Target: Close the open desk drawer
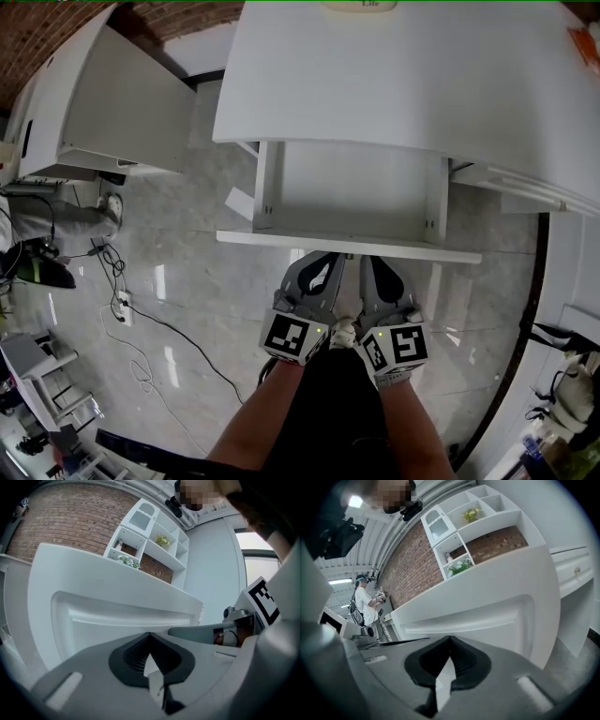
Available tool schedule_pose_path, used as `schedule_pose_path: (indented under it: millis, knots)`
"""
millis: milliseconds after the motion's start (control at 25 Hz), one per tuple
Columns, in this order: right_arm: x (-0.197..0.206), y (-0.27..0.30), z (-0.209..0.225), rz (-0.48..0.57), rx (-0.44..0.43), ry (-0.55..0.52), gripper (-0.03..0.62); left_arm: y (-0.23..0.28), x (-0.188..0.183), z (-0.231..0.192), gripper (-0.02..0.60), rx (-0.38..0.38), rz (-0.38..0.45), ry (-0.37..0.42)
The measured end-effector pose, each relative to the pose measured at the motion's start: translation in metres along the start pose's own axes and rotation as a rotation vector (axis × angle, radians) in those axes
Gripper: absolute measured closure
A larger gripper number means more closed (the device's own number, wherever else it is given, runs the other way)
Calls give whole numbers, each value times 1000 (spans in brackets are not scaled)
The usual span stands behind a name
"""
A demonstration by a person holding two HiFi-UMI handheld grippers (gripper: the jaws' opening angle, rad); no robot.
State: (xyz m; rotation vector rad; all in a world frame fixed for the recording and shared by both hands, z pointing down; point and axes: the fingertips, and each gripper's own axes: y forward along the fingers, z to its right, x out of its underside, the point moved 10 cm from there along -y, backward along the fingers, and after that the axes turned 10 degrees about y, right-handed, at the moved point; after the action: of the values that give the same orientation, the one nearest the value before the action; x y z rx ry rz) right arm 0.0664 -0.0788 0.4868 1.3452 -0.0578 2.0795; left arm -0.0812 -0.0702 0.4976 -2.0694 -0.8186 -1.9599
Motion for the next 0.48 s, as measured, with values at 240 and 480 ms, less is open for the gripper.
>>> schedule_pose_path:
  millis: [240, 480]
  knots:
    - [-10, 22, 5, 17, 22, 22, 592, 19, -9, -17, 581, 8, 5, -14]
    - [-19, 43, 10, 34, 49, 49, 592, 39, -14, -34, 580, 37, 5, -13]
